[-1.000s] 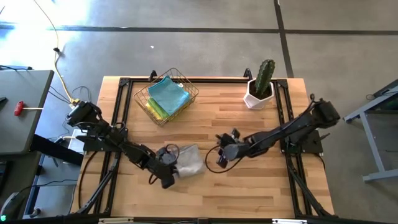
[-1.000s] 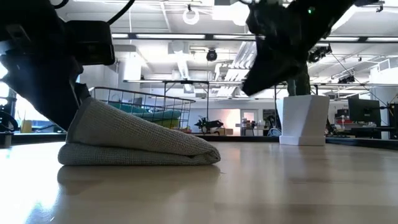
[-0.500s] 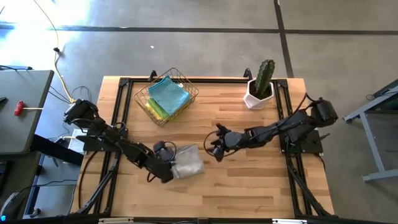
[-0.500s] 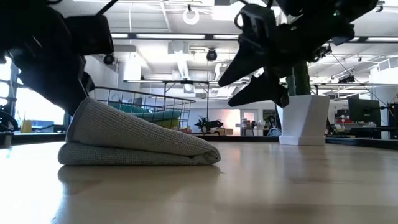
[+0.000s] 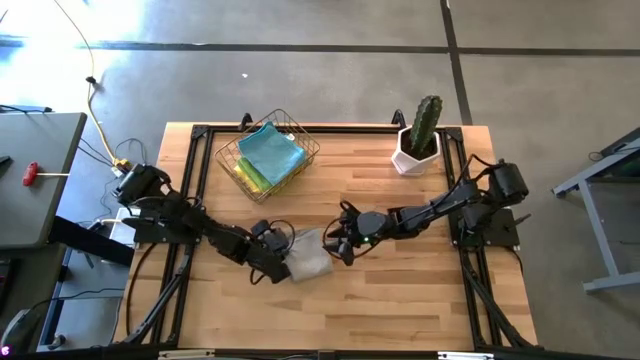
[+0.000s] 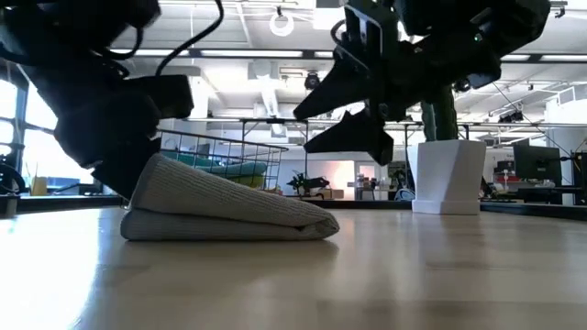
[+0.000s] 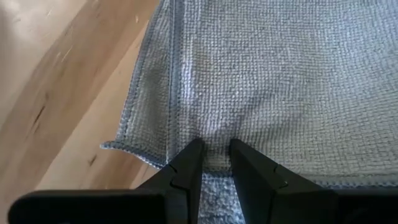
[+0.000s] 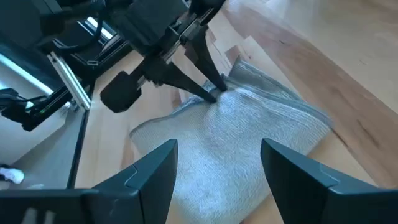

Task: Fold microfiber towels
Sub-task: Fold the gray microfiber towel, then put the folded gray microfiber towel into the wire basket

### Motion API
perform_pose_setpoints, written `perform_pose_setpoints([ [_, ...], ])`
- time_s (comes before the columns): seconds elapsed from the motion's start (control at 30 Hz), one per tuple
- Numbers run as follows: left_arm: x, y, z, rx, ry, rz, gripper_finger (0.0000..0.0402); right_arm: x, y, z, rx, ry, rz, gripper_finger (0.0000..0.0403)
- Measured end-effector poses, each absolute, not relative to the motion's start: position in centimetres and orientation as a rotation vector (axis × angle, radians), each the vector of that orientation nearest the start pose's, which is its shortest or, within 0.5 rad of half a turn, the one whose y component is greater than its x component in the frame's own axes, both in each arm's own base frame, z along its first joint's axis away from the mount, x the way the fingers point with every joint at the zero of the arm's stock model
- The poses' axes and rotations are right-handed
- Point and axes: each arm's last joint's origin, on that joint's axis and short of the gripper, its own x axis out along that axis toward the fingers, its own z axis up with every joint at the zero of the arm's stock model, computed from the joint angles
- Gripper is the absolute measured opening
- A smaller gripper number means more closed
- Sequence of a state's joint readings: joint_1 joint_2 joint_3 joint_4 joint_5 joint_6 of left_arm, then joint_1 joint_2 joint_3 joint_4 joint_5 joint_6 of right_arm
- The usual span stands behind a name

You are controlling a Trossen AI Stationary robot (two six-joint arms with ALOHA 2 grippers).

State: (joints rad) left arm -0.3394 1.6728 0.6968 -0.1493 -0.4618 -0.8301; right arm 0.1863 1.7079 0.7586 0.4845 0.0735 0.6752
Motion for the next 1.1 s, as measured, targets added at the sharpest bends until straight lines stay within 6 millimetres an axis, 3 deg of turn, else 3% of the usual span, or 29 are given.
perform_pose_setpoints([
  [0.23,26.4,-6.1,13.3,-0.412,0.963,0.427,0.0081,32.8,5.8,15.4,0.545,0.501,-0.049,0.0224],
  [0.4,26.2,-5.7,16.1,-0.465,1.007,0.355,0.0104,32.2,5.5,17.6,0.537,0.491,0.063,0.0224],
  [0.57,24.8,-5.8,18.0,-0.51,1.062,0.328,0.0125,29.7,5.1,20.3,0.427,0.559,0.108,0.0224],
  [0.73,22.4,-6.3,19.1,-0.613,1.152,0.406,0.0128,26.3,4.8,21.8,0.311,0.689,-0.023,0.0224],
  [0.9,20.5,-7.2,20.0,-0.663,1.129,0.533,0.0128,23.3,5.3,22.2,0.237,0.799,-0.198,0.0224],
  [1.1,19.9,-7.9,20.2,-0.662,1.088,0.574,0.0128,20.5,6.7,22.0,0.155,0.88,-0.347,0.0224],
])
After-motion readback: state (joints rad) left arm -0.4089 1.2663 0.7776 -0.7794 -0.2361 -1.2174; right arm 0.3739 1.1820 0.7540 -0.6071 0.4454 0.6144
